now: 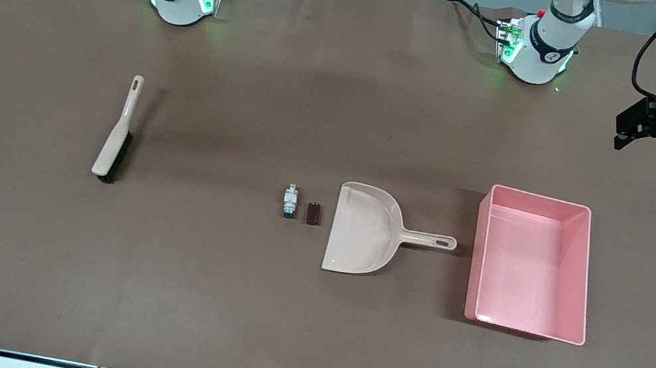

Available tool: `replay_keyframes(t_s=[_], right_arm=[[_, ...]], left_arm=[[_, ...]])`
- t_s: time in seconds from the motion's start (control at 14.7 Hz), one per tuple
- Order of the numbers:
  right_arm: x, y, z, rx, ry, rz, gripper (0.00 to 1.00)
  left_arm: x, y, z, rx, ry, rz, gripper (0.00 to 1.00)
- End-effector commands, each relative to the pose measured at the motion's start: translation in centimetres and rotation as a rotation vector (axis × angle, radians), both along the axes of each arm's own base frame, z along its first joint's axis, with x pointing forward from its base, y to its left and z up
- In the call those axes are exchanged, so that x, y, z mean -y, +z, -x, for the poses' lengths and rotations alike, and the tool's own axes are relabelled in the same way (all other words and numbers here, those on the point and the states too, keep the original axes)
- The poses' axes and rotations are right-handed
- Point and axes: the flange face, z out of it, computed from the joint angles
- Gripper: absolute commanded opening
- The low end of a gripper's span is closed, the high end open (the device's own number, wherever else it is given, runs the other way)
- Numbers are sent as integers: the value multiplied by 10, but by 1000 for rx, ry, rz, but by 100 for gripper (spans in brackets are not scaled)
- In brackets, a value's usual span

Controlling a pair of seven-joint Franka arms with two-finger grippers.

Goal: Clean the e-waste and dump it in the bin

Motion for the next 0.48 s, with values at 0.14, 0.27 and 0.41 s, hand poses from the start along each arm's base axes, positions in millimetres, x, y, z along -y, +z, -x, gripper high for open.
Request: replay_keyframes(t_s=[0.14, 0.27, 0.41], right_arm=[[3, 5, 2, 5, 5, 3, 100], [3, 4, 2, 3, 5, 2, 100], [4, -4, 1, -15, 7, -1, 100]], left_arm=[[-3, 11, 1, 4, 3, 21, 100], [-2, 12, -1, 7, -8, 19, 100], [8, 3, -6, -8, -29, 18, 100]])
